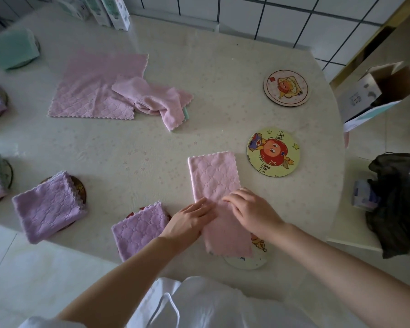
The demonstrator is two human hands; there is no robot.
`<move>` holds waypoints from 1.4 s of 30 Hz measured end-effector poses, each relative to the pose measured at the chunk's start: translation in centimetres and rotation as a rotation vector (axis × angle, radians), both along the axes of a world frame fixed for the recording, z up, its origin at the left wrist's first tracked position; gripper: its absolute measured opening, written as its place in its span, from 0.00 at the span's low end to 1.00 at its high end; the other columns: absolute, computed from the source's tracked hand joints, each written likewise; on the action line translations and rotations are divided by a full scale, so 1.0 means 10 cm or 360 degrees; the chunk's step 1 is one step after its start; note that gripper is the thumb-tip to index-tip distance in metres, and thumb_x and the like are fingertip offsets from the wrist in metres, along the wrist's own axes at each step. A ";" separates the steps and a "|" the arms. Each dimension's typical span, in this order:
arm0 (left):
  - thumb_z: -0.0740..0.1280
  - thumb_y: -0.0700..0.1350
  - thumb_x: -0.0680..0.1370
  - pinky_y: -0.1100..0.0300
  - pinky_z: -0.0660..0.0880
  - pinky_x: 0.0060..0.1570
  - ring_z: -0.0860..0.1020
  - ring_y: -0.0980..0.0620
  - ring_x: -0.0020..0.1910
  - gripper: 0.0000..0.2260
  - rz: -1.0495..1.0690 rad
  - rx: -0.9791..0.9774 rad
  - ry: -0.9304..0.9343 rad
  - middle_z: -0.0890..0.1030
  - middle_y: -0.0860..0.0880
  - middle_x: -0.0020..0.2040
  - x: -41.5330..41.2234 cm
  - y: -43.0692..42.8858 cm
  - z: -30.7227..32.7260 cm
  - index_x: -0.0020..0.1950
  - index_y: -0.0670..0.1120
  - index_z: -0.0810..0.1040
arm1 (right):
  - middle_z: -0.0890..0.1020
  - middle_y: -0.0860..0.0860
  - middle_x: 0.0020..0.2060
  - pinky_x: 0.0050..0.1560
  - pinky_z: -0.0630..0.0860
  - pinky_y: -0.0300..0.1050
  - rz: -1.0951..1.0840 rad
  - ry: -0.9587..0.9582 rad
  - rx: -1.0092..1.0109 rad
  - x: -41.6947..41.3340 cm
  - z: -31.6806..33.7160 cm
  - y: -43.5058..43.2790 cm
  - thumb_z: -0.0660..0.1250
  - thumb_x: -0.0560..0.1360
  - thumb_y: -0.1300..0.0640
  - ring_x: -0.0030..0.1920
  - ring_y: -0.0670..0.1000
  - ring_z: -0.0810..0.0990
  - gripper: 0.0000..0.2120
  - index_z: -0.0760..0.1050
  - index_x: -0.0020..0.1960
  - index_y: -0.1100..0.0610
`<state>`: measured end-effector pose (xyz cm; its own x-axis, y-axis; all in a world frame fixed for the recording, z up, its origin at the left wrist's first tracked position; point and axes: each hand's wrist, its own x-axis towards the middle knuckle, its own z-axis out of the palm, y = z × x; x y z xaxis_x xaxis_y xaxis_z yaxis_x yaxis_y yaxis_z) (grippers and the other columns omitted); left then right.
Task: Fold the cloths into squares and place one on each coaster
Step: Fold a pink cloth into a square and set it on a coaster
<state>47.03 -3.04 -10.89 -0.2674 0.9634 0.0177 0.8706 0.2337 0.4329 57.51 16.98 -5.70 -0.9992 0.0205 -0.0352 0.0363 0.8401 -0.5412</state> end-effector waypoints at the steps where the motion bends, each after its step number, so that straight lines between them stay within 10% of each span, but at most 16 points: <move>1: 0.61 0.36 0.71 0.54 0.76 0.58 0.75 0.44 0.64 0.20 -0.0035 0.0009 -0.0011 0.77 0.47 0.65 -0.02 -0.03 0.01 0.61 0.46 0.79 | 0.80 0.52 0.52 0.50 0.79 0.46 0.0068 -0.0038 0.0091 0.02 -0.07 0.08 0.63 0.74 0.69 0.54 0.50 0.77 0.15 0.76 0.58 0.59; 7: 0.66 0.40 0.72 0.54 0.76 0.59 0.76 0.47 0.63 0.17 -0.0060 0.0040 -0.0050 0.79 0.45 0.63 -0.10 -0.14 -0.02 0.60 0.43 0.80 | 0.78 0.55 0.58 0.53 0.80 0.49 0.0454 -0.0092 0.0419 0.28 -0.26 0.32 0.72 0.62 0.76 0.59 0.54 0.77 0.29 0.76 0.61 0.60; 16: 0.60 0.47 0.72 0.56 0.79 0.30 0.83 0.48 0.37 0.14 0.0341 0.0042 -0.0203 0.85 0.52 0.45 -0.19 -0.09 0.12 0.53 0.50 0.82 | 0.75 0.51 0.63 0.61 0.74 0.44 0.0444 -0.0109 0.0393 0.33 -0.42 0.39 0.68 0.70 0.70 0.62 0.51 0.73 0.31 0.67 0.70 0.56; 22: 0.66 0.50 0.78 0.52 0.79 0.33 0.81 0.48 0.29 0.13 0.0921 -0.0354 -0.0709 0.82 0.46 0.33 -0.48 0.28 0.22 0.40 0.42 0.81 | 0.80 0.48 0.49 0.48 0.71 0.33 0.0028 -0.0421 -0.0093 0.05 -0.31 0.35 0.62 0.78 0.50 0.48 0.44 0.76 0.11 0.77 0.55 0.55; 26: 0.66 0.52 0.77 0.52 0.82 0.35 0.83 0.48 0.33 0.13 0.1394 -0.0435 -0.1351 0.84 0.44 0.38 -0.64 0.44 0.20 0.41 0.44 0.81 | 0.71 0.49 0.26 0.30 0.63 0.41 -0.0579 -0.0543 -0.0485 -0.25 -0.31 0.36 0.64 0.77 0.47 0.25 0.47 0.66 0.20 0.67 0.31 0.55; 42: 0.70 0.55 0.72 0.46 0.82 0.43 0.83 0.46 0.35 0.17 0.1636 -0.0303 -0.1552 0.83 0.43 0.33 -0.54 0.33 0.04 0.38 0.41 0.81 | 0.68 0.52 0.25 0.32 0.60 0.43 -0.0807 -0.0710 -0.0473 -0.43 -0.39 0.40 0.65 0.74 0.47 0.28 0.50 0.66 0.20 0.65 0.31 0.57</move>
